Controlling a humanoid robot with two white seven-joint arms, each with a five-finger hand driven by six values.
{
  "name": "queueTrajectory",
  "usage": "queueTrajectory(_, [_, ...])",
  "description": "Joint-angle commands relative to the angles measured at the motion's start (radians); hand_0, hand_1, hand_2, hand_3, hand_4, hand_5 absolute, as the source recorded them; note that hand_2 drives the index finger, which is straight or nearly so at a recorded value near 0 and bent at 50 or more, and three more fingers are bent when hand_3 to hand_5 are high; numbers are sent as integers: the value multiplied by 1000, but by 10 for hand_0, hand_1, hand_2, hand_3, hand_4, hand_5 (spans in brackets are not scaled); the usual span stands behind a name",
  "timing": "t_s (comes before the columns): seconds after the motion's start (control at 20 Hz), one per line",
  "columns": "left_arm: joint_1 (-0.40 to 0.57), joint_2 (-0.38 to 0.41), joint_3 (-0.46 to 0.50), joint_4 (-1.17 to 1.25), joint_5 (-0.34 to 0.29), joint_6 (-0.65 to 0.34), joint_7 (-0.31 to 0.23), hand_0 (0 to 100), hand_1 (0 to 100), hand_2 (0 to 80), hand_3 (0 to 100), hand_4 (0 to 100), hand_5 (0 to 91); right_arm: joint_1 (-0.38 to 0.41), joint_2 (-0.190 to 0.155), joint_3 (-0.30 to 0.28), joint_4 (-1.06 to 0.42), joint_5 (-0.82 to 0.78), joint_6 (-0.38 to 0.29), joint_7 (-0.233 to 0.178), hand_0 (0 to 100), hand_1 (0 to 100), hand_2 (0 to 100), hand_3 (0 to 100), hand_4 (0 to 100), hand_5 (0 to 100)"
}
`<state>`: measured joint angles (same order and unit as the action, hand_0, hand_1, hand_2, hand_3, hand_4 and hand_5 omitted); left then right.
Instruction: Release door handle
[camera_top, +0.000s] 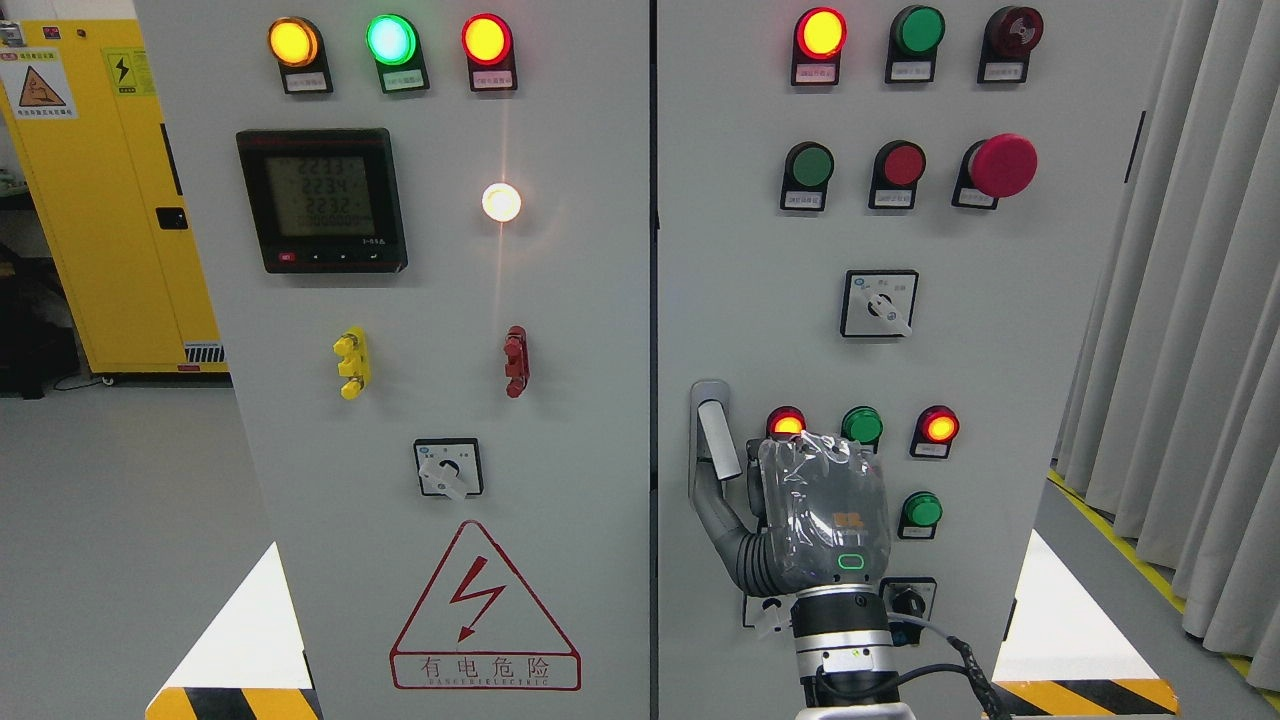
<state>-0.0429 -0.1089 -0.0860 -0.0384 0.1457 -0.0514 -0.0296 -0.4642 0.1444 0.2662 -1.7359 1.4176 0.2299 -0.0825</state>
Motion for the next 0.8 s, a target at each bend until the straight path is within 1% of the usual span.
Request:
queueTrajectory(0.0, [0,0,0,0,0,1,0,120,556,0,0,0,0,7,-2,-2,-10,0,-1,1,516,412,1000,1000,1000,1000])
queueTrajectory(0.6, [0,0,0,0,0,1,0,120,556,0,0,0,0,7,-3,-16,-10,0,-1,3,499,416,1000,1000,1000,1000])
queueTrajectory(0.75, [0,0,0,0,0,1,0,120,556,0,0,0,0,6,-2,-16,-10,0,-1,3,535,411,1000,1000,1000,1000])
